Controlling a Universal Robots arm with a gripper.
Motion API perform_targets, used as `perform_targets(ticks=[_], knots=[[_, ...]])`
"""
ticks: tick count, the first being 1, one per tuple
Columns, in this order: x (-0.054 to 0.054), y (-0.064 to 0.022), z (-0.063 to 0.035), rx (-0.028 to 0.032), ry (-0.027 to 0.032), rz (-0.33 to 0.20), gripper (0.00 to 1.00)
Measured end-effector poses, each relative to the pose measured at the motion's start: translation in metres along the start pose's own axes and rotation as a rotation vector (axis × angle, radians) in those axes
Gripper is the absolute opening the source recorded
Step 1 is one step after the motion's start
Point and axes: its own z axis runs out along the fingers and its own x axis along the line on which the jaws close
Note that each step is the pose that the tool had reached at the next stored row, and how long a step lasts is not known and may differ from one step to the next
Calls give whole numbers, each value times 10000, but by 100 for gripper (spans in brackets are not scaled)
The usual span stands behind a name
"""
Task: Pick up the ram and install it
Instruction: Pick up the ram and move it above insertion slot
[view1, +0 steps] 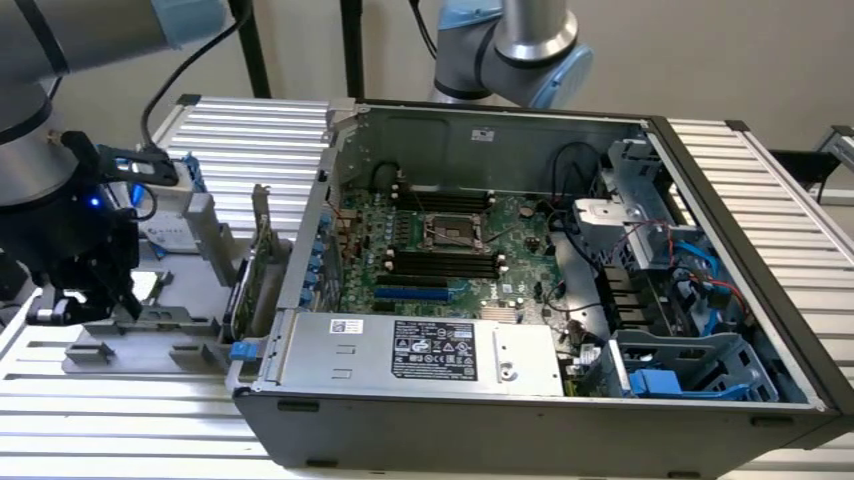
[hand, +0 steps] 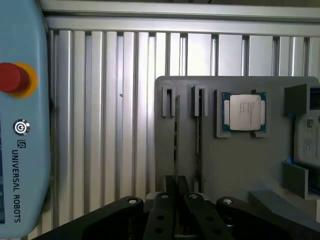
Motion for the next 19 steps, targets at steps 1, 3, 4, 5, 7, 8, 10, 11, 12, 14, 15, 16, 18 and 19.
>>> perform_targets(ticks=[1, 3, 4, 5, 7, 8, 10, 11, 12, 14, 15, 16, 18, 19], knots=[[-1, -17, -38, -1, -9, 0, 14], [-2, -50, -118, 0, -24, -2, 14], [-3, -67, -159, 0, -33, -2, 14], [-3, -85, -198, 0, -40, -3, 14], [-5, -122, -279, 0, -60, -4, 14], [-5, -140, -314, 0, -70, -5, 14], [-6, -181, -391, 1, -92, -8, 14], [-7, -202, -430, 0, -103, -9, 14], [-7, -225, -469, 0, -112, -11, 14], [-9, -277, -545, 1, -137, -16, 14], [-9, -306, -581, 0, -153, -22, 14], [-9, -337, -615, 0, -173, -27, 14], [-10, -399, -684, 0, -214, -39, 14], [-11, -432, -721, 0, -237, -45, 14]])
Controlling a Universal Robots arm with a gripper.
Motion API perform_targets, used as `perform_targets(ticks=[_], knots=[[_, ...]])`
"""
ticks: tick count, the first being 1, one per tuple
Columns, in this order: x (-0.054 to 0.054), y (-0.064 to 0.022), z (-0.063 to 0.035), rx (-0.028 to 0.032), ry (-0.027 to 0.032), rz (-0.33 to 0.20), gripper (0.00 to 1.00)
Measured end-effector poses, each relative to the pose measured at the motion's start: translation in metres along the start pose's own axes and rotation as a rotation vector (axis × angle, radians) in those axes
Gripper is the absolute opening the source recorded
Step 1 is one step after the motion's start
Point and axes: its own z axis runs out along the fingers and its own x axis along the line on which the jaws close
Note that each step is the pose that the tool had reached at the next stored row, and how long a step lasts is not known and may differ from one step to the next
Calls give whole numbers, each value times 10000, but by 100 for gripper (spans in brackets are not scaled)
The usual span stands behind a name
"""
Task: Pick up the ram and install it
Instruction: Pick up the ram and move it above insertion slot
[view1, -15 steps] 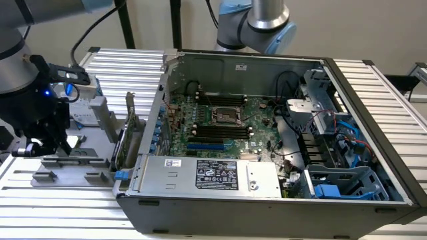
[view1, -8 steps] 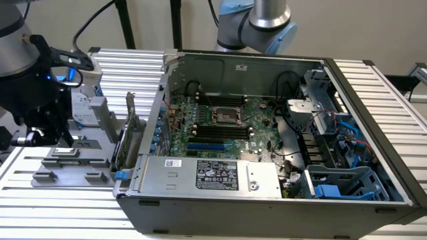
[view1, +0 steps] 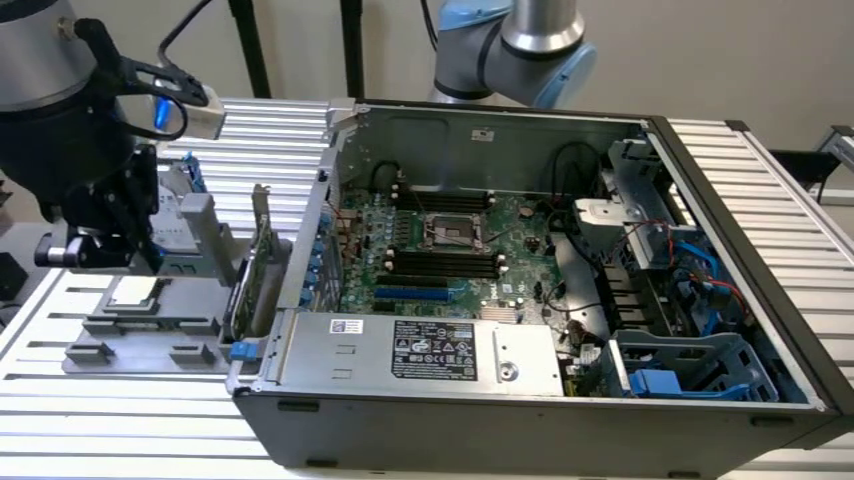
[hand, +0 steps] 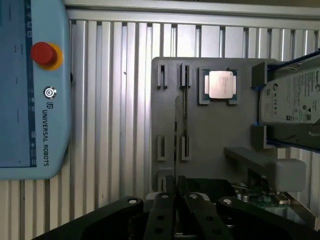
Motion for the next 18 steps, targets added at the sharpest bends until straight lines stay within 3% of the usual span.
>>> perform_targets(ticks=[15, 18], knots=[[-16, -479, -483, 1, -327, -71, 14], [-17, -592, -537, 2, -359, -73, 14]])
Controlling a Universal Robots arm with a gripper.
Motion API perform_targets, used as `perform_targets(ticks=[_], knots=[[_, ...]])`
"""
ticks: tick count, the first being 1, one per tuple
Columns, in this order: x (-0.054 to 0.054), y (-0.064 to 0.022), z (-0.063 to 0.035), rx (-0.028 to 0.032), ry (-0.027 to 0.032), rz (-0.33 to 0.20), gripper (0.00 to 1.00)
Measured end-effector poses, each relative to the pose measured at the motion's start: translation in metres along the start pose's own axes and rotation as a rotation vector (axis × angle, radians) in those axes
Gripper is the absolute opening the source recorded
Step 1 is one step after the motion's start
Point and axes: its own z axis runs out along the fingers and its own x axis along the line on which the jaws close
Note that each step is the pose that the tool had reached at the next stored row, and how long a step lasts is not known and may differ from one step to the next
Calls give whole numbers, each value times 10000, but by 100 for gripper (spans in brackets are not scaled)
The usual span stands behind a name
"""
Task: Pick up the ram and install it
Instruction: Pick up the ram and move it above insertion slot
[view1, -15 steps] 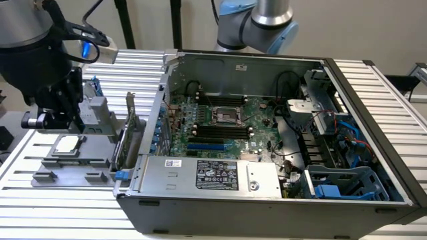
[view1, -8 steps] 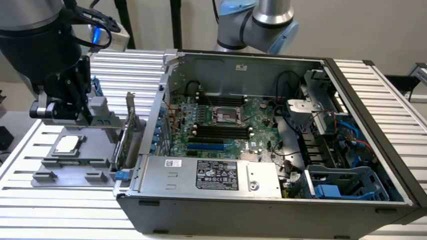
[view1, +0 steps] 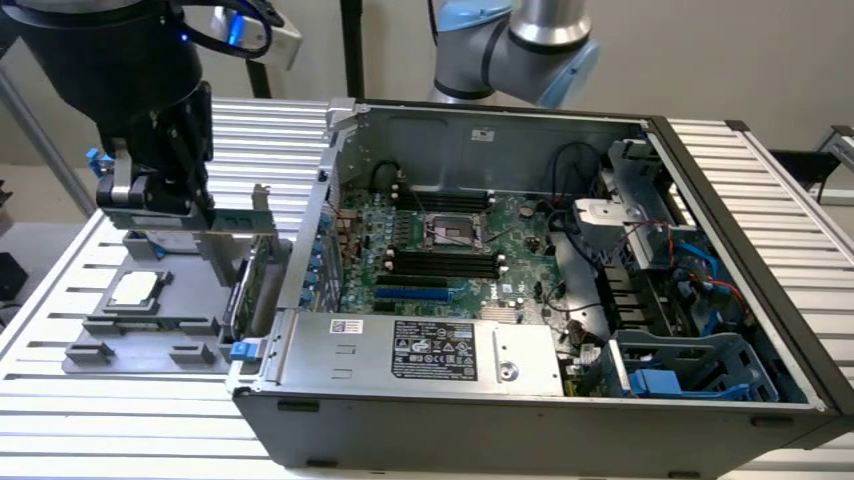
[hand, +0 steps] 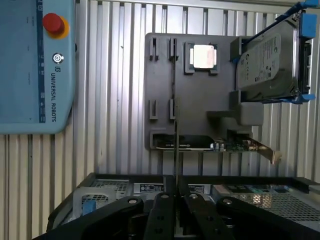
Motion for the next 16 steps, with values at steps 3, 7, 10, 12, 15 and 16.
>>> perform_targets(ticks=[3, 7, 10, 12, 15, 16], knots=[[-3, -131, -22, -1, -8, 0, 14], [-9, -315, -30, 0, -11, -1, 14], [-16, -450, -34, -1, -11, 0, 14], [-25, -539, -36, 0, -12, -1, 14], [-55, -652, -39, -4, -11, 1, 14], [-65, -686, -39, -6, -11, 0, 14]])
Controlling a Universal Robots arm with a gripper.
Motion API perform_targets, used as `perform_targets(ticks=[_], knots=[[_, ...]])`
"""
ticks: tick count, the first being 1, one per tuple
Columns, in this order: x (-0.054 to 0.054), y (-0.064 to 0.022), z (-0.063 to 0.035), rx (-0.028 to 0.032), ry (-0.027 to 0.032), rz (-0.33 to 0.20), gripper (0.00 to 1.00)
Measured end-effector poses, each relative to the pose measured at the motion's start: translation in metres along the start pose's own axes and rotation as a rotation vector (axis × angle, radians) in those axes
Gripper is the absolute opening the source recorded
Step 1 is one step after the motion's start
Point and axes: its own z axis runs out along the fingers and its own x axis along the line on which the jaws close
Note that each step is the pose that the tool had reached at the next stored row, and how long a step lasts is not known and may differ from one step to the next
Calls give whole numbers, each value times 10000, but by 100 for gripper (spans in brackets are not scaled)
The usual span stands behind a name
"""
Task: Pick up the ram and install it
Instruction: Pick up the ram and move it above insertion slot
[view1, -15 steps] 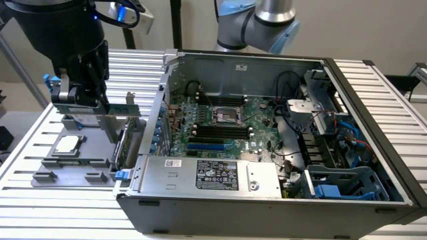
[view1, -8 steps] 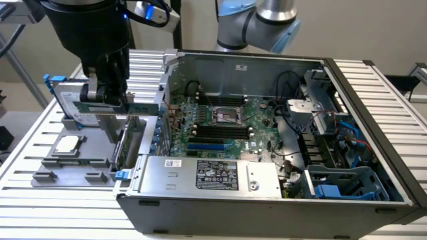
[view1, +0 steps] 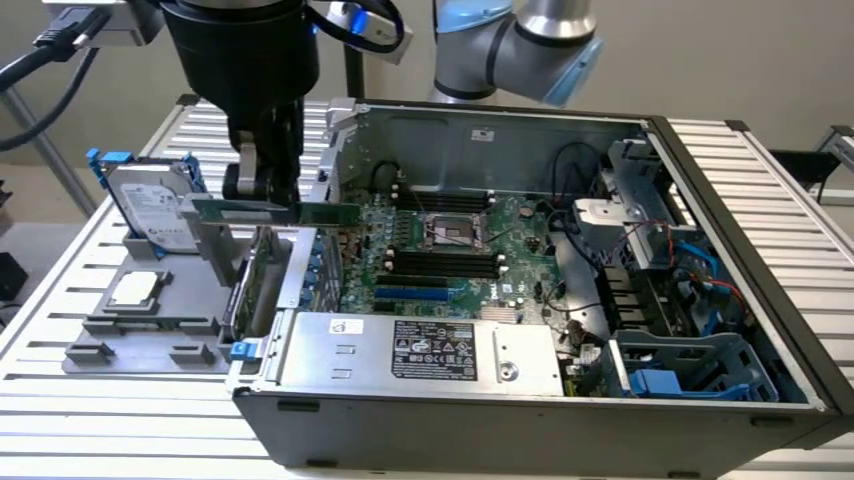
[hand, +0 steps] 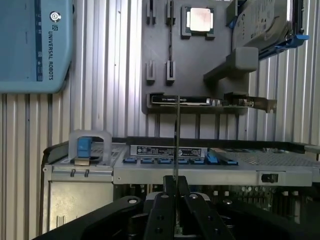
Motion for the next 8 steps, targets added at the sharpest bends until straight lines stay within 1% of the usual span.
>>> perform_targets(ticks=[4, 8], knots=[[-48, -129, -1, -6, 1, 0, 14], [-111, -240, 1, -13, 13, 1, 14]])
